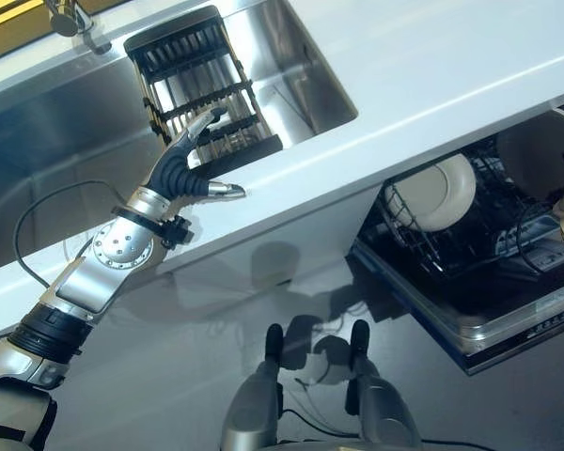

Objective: Pick up plates and place into dishwasher.

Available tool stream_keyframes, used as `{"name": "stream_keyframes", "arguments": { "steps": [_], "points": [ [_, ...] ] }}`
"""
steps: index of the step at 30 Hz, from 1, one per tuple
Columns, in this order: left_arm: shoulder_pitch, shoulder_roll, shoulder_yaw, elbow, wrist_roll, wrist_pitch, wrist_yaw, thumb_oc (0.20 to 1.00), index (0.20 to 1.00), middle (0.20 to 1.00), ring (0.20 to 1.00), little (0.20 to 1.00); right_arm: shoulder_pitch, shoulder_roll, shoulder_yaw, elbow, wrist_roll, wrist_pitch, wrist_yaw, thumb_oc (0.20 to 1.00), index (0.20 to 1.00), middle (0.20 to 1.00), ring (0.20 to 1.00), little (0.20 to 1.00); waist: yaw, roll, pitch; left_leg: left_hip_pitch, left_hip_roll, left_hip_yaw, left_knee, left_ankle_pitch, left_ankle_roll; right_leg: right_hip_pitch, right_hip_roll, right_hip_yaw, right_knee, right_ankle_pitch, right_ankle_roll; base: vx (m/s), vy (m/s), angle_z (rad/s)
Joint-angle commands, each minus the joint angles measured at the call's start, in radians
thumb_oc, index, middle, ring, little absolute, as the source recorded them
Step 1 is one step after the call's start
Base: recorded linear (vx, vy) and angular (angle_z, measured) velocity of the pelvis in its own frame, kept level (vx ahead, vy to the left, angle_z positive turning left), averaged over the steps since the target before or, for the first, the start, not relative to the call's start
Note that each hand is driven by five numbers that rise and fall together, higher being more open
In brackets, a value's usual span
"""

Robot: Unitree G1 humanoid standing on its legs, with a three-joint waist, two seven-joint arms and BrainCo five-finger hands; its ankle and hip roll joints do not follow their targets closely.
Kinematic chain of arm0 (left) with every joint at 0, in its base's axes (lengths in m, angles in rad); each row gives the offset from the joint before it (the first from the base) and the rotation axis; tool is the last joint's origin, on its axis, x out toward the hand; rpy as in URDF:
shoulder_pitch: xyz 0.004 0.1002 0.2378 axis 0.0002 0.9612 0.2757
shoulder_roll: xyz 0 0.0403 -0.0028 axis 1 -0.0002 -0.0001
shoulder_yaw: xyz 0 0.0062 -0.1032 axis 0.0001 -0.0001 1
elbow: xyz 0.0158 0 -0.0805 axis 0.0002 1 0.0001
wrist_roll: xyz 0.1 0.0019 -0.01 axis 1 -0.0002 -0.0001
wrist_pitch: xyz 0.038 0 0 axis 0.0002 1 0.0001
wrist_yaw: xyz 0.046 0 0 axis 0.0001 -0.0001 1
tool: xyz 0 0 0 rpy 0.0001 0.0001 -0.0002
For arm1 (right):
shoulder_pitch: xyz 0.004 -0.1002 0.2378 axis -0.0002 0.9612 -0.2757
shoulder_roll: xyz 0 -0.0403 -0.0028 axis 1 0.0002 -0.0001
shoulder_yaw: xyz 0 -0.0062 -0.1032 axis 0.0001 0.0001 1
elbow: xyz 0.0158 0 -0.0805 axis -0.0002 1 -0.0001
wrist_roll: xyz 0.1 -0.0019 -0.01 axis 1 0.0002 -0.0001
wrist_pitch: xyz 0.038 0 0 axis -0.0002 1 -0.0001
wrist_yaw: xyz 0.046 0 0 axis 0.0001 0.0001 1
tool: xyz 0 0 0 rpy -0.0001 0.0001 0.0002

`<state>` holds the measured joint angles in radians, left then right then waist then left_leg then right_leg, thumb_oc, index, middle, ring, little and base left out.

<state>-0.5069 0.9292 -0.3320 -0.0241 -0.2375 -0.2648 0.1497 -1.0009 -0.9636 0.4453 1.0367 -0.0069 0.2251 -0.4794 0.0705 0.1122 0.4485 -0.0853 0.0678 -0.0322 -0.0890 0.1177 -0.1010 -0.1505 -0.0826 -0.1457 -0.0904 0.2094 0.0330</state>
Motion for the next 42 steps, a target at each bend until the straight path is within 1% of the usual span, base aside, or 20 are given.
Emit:
{"name": "stream_keyframes", "arguments": {
  "steps": [1,6,7,10,12,13,14,15,18,20,25,28,31,33,36,37,38,40,42],
  "points": [
    [-0.077,0.061,-0.006,-0.052,-0.041,-0.068,0.045,1.0,1.0,1.0,1.0,1.0,-0.147,-0.042,0.104,0.019,-0.036,0.006,0.03,0.2,0.2,0.2,0.2,0.2,0.006,-0.013,0.024,-0.068,-0.107,0.045,0.009,-0.039,0.065,-0.008,0.022,-0.042,0.029,-0.101,0.039,-0.05,0.021,0.02],
    [-0.082,0.051,0.006,-0.061,-0.031,-0.068,0.063,1.0,1.0,1.0,1.0,1.0,-0.138,-0.016,0.121,0.067,-0.029,-0.019,0.12,0.2,0.2,0.2,0.2,0.2,0.008,-0.005,0.026,-0.068,-0.107,0.052,0.013,-0.037,0.061,-0.01,0.015,-0.05,0.031,-0.102,0.04,-0.04,0.025,0.01],
    [-0.083,0.047,0.013,-0.067,-0.03,-0.069,0.063,1.0,1.0,1.0,1.0,1.0,-0.13,-0.003,0.115,0.082,-0.01,-0.035,0.158,0.2,0.2,0.2,0.2,0.2,0.01,-0.004,0.028,-0.067,-0.107,0.053,0.014,-0.036,0.06,-0.011,0.014,-0.051,0.033,-0.102,0.039,-0.04,0.013,-0.01],
    [-0.092,0.034,0.019,-0.07,-0.019,-0.063,0.062,1.0,1.0,1.0,1.0,1.0,-0.123,0.027,0.103,0.11,0.011,-0.041,0.228,0.2,0.2,0.2,0.2,0.2,0.014,0.0,0.031,-0.069,-0.106,0.056,0.017,-0.035,0.06,-0.012,0.01,-0.055,0.036,-0.103,0.038,-0.05,0.004,0.0],
    [-0.103,0.03,0.015,-0.072,-0.016,-0.059,0.058,1.0,1.0,1.0,1.0,1.0,-0.124,0.04,0.106,0.13,0.037,-0.057,0.274,0.2,0.2,0.2,0.2,0.2,0.016,0.003,0.032,-0.069,-0.106,0.058,0.018,-0.034,0.059,-0.012,0.008,-0.057,0.038,-0.104,0.038,-0.04,-0.002,0.0],
    [-0.109,0.03,0.015,-0.069,-0.015,-0.058,0.055,1.0,1.0,1.0,1.0,1.0,-0.127,0.042,0.107,0.138,0.065,-0.048,0.302,0.2,0.2,0.2,0.2,0.2,0.016,0.002,0.033,-0.068,-0.106,0.061,0.018,-0.034,0.059,-0.012,0.007,-0.059,0.038,-0.103,0.038,-0.03,-0.004,0.0],
    [-0.112,0.032,0.015,-0.069,-0.018,-0.058,0.05,1.0,1.0,1.0,1.0,1.0,-0.125,0.043,0.103,0.143,0.103,-0.054,0.313,0.316,0.316,0.316,0.316,0.316,0.017,0.002,0.033,-0.066,-0.105,0.061,0.019,-0.034,0.059,-0.012,0.006,-0.061,0.04,-0.103,0.039,0.0,0.0,0.0],
    [-0.115,0.032,0.016,-0.064,-0.019,-0.059,0.045,1.0,1.0,1.0,1.0,1.0,-0.122,0.048,0.094,0.144,0.13,-0.045,0.323,1.0,1.0,1.0,1.0,1.0,0.016,0.001,0.033,-0.064,-0.105,0.062,0.02,-0.035,0.058,-0.012,0.005,-0.063,0.042,-0.104,0.039,0.0,0.0,0.0],
    [-0.118,0.035,0.016,-0.066,-0.019,-0.057,0.043,1.0,1.0,1.0,1.0,1.0,-0.111,0.057,0.059,0.147,0.203,-0.037,0.321,1.0,1.0,1.0,1.0,1.0,0.015,0.001,0.031,-0.056,-0.104,0.063,0.019,-0.038,0.058,-0.01,0.004,-0.06,0.045,-0.104,0.04,0.0,0.003,-0.01],
    [-0.114,0.032,0.021,-0.071,-0.016,-0.058,0.038,1.0,1.0,1.0,1.0,1.0,-0.101,0.056,0.027,0.153,0.209,-0.057,0.296,1.0,1.0,1.0,1.0,1.0,0.013,0.001,0.025,-0.05,-0.105,0.063,0.017,-0.041,0.059,-0.008,0.005,-0.058,0.046,-0.104,0.04,0.0,0.0,0.0],
    [-0.097,0.038,0.021,-0.081,-0.017,-0.063,0.031,1.0,1.0,1.0,1.0,1.0,-0.095,0.038,-0.003,0.149,0.226,-0.059,0.263,1.0,1.0,1.0,1.0,1.0,0.011,-0.003,0.011,-0.037,-0.105,0.064,0.018,-0.046,0.06,0.0,0.006,-0.055,0.051,-0.105,0.041,0.0,0.0,0.0],
    [-0.083,0.044,0.024,-0.09,-0.017,-0.066,0.035,1.0,1.0,1.0,1.0,1.0,-0.081,0.019,-0.022,0.136,0.263,-0.064,0.243,1.0,1.0,1.0,1.0,1.0,0.005,-0.01,0.0,-0.026,-0.102,0.071,0.019,-0.051,0.061,0.008,0.007,-0.05,0.051,-0.105,0.041,0.0,0.0,0.0],
    [-0.054,0.041,0.034,-0.093,-0.012,-0.081,0.028,1.0,1.0,1.0,1.0,1.0,-0.042,-0.002,-0.069,0.105,0.323,-0.093,0.185,1.0,1.0,1.0,1.0,1.0,-0.004,-0.02,-0.013,-0.01,-0.097,0.079,0.022,-0.06,0.061,0.024,0.01,-0.044,0.052,-0.108,0.04,0.03,0.024,0.0],
    [-0.033,0.035,0.039,-0.092,-0.008,-0.089,0.027,1.0,1.0,1.0,1.0,1.0,-0.007,-0.009,-0.124,0.08,0.357,-0.133,0.126,1.0,1.0,1.0,1.0,1.0,-0.011,-0.025,-0.026,0.001,-0.096,0.08,0.026,-0.066,0.061,0.035,0.012,-0.04,0.053,-0.111,0.041,0.07,0.046,-0.01],
    [-0.006,0.016,0.046,-0.096,0.008,-0.095,0.029,1.0,1.0,1.0,1.0,1.0,0.072,-0.006,-0.205,0.034,0.375,-0.173,0.108,1.0,1.0,1.0,1.0,1.0,-0.02,-0.034,-0.044,0.015,-0.094,0.088,0.029,-0.074,0.062,0.047,0.011,-0.037,0.058,-0.116,0.043,0.07,0.047,-0.02],
    [0.007,0.008,0.048,-0.106,0.016,-0.089,0.036,1.0,1.0,1.0,1.0,1.0,0.107,0.002,-0.23,0.008,0.401,-0.191,0.086,1.0,1.0,1.0,1.0,1.0,-0.024,-0.036,-0.051,0.021,-0.094,0.089,0.029,-0.076,0.064,0.052,0.011,-0.035,0.058,-0.116,0.044,0.09,0.056,0.01],
    [0.017,0.001,0.054,-0.111,0.015,-0.085,0.039,1.0,1.0,1.0,1.0,1.0,0.152,0.017,-0.262,-0.021,0.427,-0.224,0.062,1.0,1.0,1.0,1.0,1.0,-0.029,-0.038,-0.058,0.028,-0.094,0.089,0.028,-0.078,0.066,0.06,0.012,-0.03,0.057,-0.117,0.044,0.08,0.042,-0.01],
    [0.023,-0.01,0.056,-0.102,0.017,-0.094,0.043,1.0,1.0,1.0,1.0,1.0,0.225,0.057,-0.319,-0.06,0.418,-0.238,0.023,1.0,1.0,1.0,1.0,1.0,-0.035,-0.042,-0.067,0.035,-0.095,0.092,0.028,-0.084,0.069,0.064,0.013,-0.024,0.059,-0.12,0.045,0.06,0.021,-0.02],
    [0.029,-0.026,0.057,-0.1,0.026,-0.093,0.043,1.0,1.0,1.0,1.0,1.0,0.299,0.104,-0.356,-0.075,0.442,-0.251,0.013,1.0,1.0,1.0,1.0,1.0,-0.041,-0.044,-0.075,0.043,-0.096,0.094,0.026,-0.09,0.073,0.07,0.016,-0.018,0.058,-0.122,0.045,0.08,0.021,-0.03]
  ]
}}
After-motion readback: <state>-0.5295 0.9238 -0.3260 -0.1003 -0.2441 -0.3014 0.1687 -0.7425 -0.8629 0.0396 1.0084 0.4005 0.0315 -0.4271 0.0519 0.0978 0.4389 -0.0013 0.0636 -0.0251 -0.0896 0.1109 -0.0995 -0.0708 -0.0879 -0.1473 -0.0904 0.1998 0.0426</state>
